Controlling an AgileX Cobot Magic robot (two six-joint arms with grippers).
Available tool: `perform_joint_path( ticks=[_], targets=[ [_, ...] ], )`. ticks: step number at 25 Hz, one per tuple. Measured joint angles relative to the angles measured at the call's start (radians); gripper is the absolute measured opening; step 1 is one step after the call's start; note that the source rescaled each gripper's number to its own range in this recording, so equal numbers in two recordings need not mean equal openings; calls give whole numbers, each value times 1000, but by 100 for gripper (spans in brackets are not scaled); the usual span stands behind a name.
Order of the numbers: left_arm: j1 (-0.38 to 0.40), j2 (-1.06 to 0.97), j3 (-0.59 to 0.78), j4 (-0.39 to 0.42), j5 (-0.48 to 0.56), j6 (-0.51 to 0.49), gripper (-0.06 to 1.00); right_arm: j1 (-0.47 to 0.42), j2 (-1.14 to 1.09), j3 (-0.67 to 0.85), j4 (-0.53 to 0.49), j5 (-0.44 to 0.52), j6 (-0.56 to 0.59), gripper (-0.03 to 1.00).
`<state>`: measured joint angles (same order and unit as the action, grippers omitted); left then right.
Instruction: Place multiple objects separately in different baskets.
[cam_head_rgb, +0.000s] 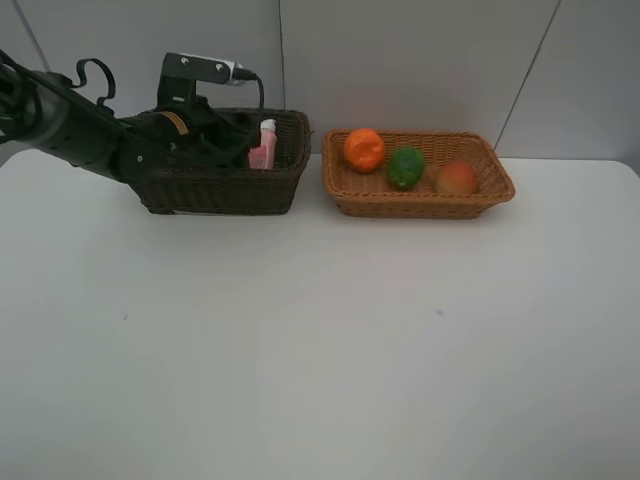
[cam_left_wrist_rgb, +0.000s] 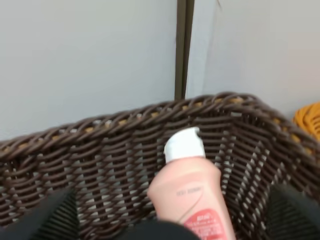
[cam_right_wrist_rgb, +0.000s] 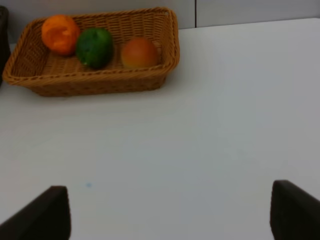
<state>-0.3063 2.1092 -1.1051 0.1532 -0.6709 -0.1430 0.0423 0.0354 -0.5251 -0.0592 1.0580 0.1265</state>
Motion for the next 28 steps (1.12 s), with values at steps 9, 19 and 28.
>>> perform_joint_path(
  ticks=[9,19,28],
  targets=[
    [0,-182,0,1,235,-7,100,0,0,0,0,0,0,70],
    [36,-472,0,-46,921,-7,100,0,0,0,0,0,0,70],
    [131,-759,110,-101,1321,72,100,0,0,0,0,0,0,70]
  ],
)
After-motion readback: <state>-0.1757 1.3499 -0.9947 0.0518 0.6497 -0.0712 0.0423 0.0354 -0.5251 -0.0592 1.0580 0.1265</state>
